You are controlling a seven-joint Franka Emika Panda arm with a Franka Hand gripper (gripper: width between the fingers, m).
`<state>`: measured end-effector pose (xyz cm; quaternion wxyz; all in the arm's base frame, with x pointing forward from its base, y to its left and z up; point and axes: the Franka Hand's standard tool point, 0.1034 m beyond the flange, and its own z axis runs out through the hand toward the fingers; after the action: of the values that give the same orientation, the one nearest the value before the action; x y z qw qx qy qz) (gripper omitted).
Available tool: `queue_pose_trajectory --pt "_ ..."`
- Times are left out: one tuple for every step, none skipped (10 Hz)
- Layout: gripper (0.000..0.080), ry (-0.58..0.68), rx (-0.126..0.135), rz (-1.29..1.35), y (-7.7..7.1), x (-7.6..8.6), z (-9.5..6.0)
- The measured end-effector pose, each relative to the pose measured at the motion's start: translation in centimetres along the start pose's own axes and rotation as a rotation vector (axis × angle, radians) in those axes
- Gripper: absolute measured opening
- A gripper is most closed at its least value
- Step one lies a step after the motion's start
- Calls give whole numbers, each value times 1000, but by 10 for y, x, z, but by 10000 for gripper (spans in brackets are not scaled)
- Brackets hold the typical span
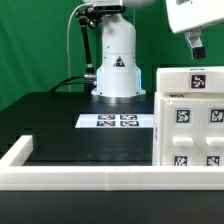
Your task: Assemble cabinet
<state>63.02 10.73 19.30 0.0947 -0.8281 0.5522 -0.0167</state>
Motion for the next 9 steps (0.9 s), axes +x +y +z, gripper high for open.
queue_pose_trajectory --pt "796 1 2 -125 0 0 1" --pt "796 -1 3 -215 0 2 1" --pt "796 0 3 -267 0 4 1" --pt "796 0 2 -304 1 3 1" --pt "796 1 1 -408 1 4 1" --pt "796 1 1 -481 1 4 1" --pt "796 3 -2 -576 1 4 1" --pt "796 29 -27 -756 0 1 0" --pt "796 40 -32 -894 -1 0 0"
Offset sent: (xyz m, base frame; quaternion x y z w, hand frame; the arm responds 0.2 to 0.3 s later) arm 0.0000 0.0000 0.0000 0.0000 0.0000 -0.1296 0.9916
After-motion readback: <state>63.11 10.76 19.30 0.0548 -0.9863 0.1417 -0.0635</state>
